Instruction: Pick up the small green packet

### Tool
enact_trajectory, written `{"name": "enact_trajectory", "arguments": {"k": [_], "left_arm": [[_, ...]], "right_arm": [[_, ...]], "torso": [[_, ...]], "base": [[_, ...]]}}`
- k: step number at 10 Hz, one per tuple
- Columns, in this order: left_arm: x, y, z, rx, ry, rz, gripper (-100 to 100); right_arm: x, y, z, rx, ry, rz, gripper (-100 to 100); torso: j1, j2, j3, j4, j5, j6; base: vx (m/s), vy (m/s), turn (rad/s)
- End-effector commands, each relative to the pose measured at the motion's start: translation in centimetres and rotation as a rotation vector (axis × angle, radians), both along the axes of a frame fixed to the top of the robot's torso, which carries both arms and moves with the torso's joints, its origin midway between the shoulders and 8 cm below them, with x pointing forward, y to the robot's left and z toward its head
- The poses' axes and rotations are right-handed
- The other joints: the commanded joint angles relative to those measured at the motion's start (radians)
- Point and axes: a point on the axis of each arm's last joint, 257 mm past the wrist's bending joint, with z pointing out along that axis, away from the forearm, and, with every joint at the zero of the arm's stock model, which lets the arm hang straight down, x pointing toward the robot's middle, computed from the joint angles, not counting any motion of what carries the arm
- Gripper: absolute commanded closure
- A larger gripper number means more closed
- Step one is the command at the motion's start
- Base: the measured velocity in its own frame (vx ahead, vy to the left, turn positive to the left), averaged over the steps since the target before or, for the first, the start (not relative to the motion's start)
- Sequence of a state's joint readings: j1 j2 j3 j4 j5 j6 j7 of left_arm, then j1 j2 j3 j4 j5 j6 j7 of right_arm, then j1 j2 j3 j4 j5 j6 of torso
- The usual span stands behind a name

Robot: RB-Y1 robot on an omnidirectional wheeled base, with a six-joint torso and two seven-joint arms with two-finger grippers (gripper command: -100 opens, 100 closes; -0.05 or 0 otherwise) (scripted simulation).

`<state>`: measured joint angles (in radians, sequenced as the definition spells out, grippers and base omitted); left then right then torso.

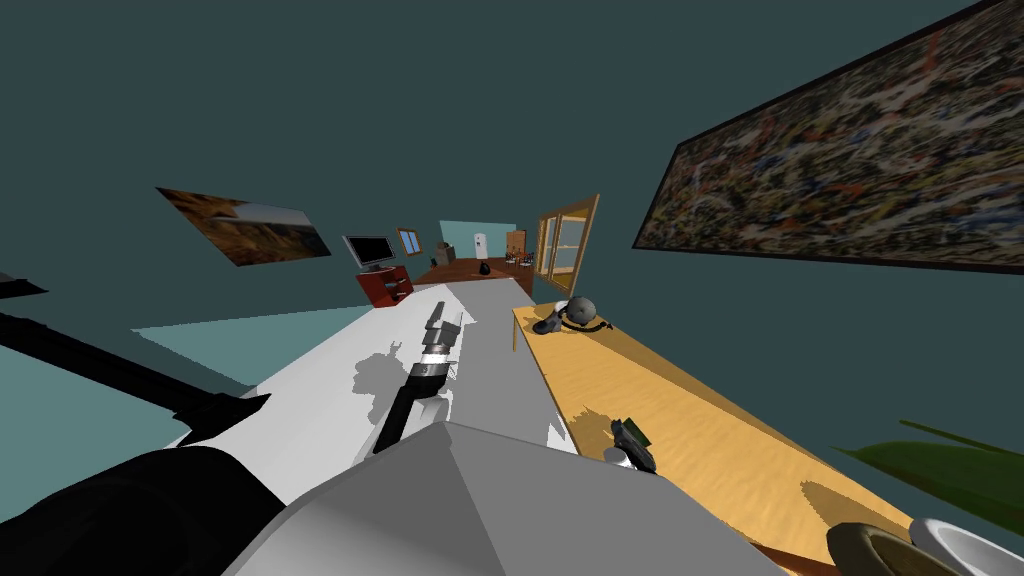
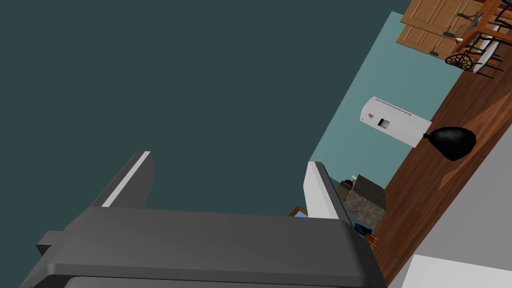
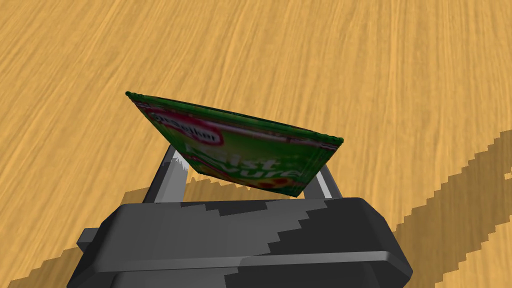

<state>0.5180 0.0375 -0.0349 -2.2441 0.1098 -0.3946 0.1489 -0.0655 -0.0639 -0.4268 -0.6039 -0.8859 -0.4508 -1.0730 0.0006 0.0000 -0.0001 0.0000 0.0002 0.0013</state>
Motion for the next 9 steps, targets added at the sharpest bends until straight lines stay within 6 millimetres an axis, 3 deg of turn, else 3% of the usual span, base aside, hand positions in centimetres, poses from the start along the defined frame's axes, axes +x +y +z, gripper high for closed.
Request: {"name": "enact_trajectory", "arguments": {"k": [1, 7, 8, 9], "left_arm": [[0.0, 0.0, 0.0, 0.000, 0.000, 0.000, 0], [0.0, 0.0, 0.0, 0.000, 0.000, 0.000, 0], [0.0, 0.0, 0.0, 0.000, 0.000, 0.000, 0], [0.0, 0.0, 0.0, 0.000, 0.000, 0.000, 0]], "right_arm": [[-0.6, -1.3, 0.1, 0.001, -0.002, -0.005, 100], [-3.2, -6.3, 0.9, 0.001, 0.002, -0.014, 100], [-3.2, -5.9, 1.0, -0.002, 0.000, -0.015, 100], [-3.2, -6.0, 1.0, 0.000, 0.000, -0.014, 0]], "torso": [[0.000, 0.000, 0.000, 0.000, 0.000, 0.000], [0.004, -0.001, -0.001, -0.002, 0.000, 0.001], [0.006, -0.001, -0.001, -0.001, 0.000, 0.001], [0.003, -0.001, -0.001, -0.001, -0.001, 0.000]], "base": [[0.008, 0.072, 0.031], [0.017, 0.110, 0.015], [0.005, 0.053, -0.012], [0.001, 0.010, 0.000]]}}
